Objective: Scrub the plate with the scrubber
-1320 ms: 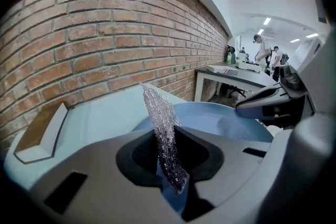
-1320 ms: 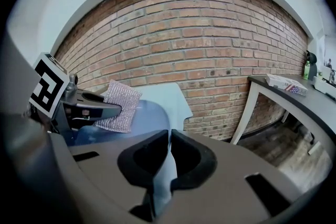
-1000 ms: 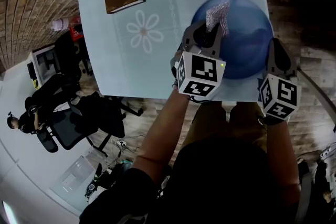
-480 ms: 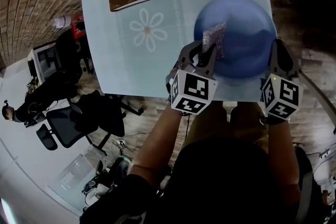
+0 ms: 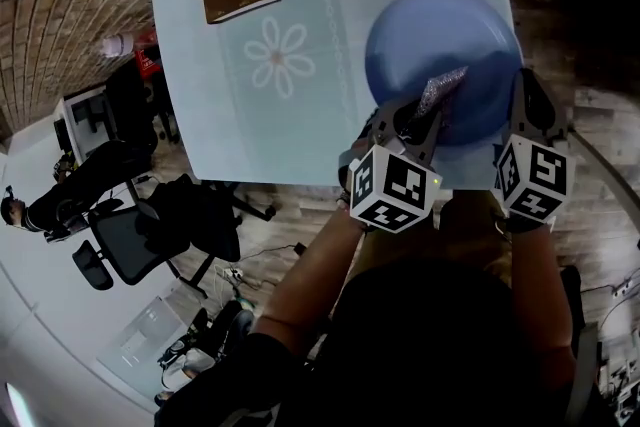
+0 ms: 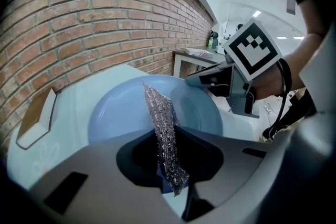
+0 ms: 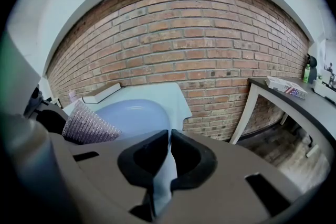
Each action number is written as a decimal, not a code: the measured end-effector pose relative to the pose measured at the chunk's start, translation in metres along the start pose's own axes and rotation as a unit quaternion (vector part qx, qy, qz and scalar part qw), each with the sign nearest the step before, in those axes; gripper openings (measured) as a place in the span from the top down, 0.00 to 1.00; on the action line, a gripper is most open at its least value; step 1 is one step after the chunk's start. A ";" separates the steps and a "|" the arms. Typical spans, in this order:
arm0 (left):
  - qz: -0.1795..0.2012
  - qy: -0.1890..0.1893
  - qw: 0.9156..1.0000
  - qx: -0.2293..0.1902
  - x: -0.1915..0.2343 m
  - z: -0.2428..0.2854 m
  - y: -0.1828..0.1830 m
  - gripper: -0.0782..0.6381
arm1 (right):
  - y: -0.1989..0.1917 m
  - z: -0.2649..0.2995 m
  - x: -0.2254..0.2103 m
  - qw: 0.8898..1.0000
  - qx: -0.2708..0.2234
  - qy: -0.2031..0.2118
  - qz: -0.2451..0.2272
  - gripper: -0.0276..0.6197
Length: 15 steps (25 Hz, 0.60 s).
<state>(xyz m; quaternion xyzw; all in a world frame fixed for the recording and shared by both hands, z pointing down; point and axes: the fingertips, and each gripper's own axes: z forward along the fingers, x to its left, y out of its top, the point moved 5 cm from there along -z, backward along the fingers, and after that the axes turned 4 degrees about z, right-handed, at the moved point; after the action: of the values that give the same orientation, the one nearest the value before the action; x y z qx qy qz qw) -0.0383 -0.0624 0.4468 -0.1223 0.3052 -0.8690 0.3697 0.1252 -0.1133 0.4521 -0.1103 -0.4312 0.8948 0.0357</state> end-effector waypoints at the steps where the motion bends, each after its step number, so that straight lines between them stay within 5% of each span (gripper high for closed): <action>1: -0.001 -0.002 1.000 0.000 -0.001 0.001 0.002 0.79 | 0.000 -0.001 0.000 1.000 0.000 0.000 0.001 0.89; 9: 0.016 -0.010 1.000 -0.007 -0.014 0.019 0.023 0.79 | 0.002 0.000 -0.001 1.000 -0.001 0.004 0.000 0.89; 15: -0.006 -0.017 1.000 -0.017 -0.008 0.039 0.032 0.78 | 0.002 0.001 -0.002 1.000 -0.001 0.007 -0.005 0.89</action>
<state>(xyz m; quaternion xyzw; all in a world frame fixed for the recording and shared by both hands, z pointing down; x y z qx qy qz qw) 0.0020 -0.0912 0.4575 -0.1455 0.3130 -0.8635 0.3678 0.1271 -0.1160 0.4513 -0.1150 -0.4319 0.8935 0.0429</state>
